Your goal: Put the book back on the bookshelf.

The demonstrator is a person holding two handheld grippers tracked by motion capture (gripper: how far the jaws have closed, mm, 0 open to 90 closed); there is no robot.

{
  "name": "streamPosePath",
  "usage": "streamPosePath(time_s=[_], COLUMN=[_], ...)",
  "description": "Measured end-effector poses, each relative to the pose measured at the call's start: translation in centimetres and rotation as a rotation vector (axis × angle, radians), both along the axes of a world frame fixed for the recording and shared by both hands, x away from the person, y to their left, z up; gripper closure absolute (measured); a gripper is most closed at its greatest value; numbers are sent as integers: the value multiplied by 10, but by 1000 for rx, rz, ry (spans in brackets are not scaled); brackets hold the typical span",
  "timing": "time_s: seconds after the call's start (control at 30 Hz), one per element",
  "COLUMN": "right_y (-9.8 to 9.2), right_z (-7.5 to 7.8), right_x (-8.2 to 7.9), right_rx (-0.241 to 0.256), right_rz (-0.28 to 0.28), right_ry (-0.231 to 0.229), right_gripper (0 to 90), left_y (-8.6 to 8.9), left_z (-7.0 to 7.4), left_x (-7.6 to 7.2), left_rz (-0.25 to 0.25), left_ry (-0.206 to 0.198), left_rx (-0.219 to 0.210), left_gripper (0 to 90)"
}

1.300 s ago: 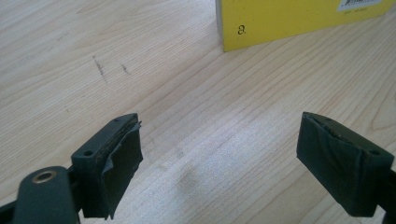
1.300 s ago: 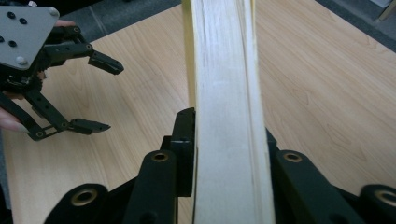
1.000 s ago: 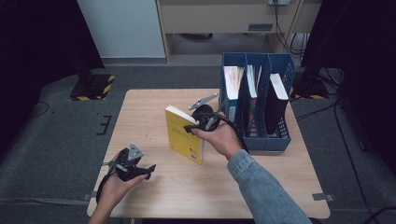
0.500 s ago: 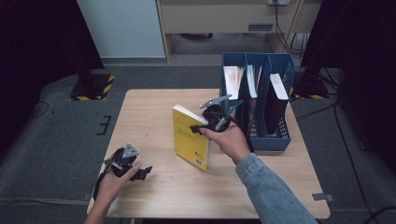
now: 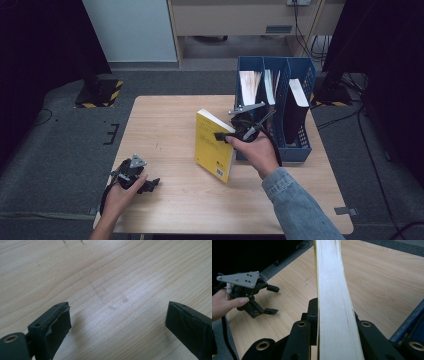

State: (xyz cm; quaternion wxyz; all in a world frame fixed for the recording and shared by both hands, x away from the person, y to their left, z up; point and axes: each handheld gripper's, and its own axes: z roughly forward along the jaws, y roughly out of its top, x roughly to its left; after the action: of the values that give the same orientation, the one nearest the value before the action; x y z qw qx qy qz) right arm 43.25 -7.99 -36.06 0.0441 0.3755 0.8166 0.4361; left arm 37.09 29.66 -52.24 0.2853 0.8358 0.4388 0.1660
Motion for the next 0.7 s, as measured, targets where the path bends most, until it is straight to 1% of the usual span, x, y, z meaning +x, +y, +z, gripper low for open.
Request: streamPosePath(time_s=[0.13, 0.17, 0.23, 0.3, 0.43, 0.63, 0.7], right_y=[-7, -8, -13, -18, -28, -38, -41], right_z=[3, 4, 3, 2, 1, 3, 4], right_x=[-3, -4, -6, -9, -14, -22, -25], right_rx=[5, 5, 11, 24, 41, 48, 51], right_rz=[-7, -10, -15, -21, -28, -32, -39], right_ry=[-13, -17, -27, -20, -13, -29, -27], right_gripper=[744, 744, 743, 743, 744, 743, 743], left_y=[-3, -5, -6, -7, -7, -7, -7], left_z=[-2, -3, -3, -4, -4, -6, -7], left_x=[0, 0, 0, 0, 0, 0, 0], left_rz=[-2, 3, 1, 0, 3, 11, 11], left_ry=[13, 13, 19, 20, 18, 5, -1], left_rx=[4, -7, -12, -9, -14, -25, -29], left_gripper=[54, 54, 54, 42, 39, 30, 22])
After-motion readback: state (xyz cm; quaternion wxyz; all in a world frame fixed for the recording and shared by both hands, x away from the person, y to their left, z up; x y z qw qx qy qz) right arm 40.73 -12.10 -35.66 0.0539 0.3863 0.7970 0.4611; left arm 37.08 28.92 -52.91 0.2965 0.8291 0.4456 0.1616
